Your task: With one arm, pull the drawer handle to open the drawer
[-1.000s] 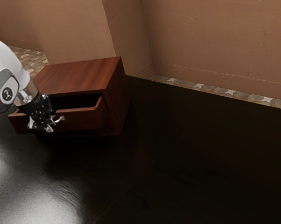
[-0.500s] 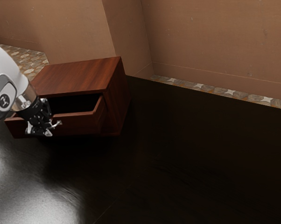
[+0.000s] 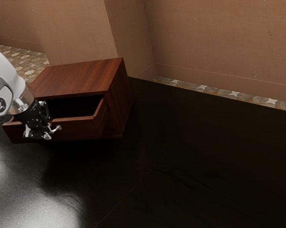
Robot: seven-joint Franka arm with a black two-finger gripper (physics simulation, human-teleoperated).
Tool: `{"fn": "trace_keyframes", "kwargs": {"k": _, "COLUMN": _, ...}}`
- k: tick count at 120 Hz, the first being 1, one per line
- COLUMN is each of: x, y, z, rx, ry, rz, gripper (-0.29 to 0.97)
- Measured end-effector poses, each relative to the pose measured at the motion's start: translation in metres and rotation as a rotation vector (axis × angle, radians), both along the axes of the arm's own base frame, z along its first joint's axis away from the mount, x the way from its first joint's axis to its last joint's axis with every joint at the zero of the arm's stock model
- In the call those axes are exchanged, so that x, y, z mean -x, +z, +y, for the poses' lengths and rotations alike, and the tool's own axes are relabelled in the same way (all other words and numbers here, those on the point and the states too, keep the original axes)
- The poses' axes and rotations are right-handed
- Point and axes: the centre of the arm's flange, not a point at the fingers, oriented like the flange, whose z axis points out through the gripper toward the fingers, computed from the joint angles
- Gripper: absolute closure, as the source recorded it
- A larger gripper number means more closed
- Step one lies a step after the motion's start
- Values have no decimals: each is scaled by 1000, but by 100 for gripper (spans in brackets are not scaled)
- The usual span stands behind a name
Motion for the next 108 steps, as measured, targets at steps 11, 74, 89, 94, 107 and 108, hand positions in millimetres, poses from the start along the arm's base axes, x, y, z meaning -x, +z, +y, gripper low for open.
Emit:
{"fn": "trace_keyframes", "kwargs": {"k": 11, "x": 3, "y": -1, "z": -4, "rx": -1, "ry": -6, "rz": 1, "gripper": 61}}
{"fn": "trace_keyframes", "kwargs": {"k": 74, "x": 24, "y": -3, "z": -6, "rx": -4, "ry": 1, "rz": -10, "gripper": 61}}
{"fn": "trace_keyframes", "kwargs": {"k": 89, "x": 30, "y": -4, "z": -8, "rx": -9, "ry": 1, "rz": -16, "gripper": 61}}
{"fn": "trace_keyframes", "kwargs": {"k": 94, "x": 31, "y": -3, "z": -8, "rx": -11, "ry": 1, "rz": -19, "gripper": 61}}
{"fn": "trace_keyframes", "kwargs": {"k": 107, "x": 34, "y": -3, "z": -10, "rx": -14, "ry": 0, "rz": -23, "gripper": 61}}
{"fn": "trace_keyframes", "kwargs": {"k": 108, "x": 34, "y": -3, "z": -10, "rx": -14, "ry": 0, "rz": -23, "gripper": 61}}
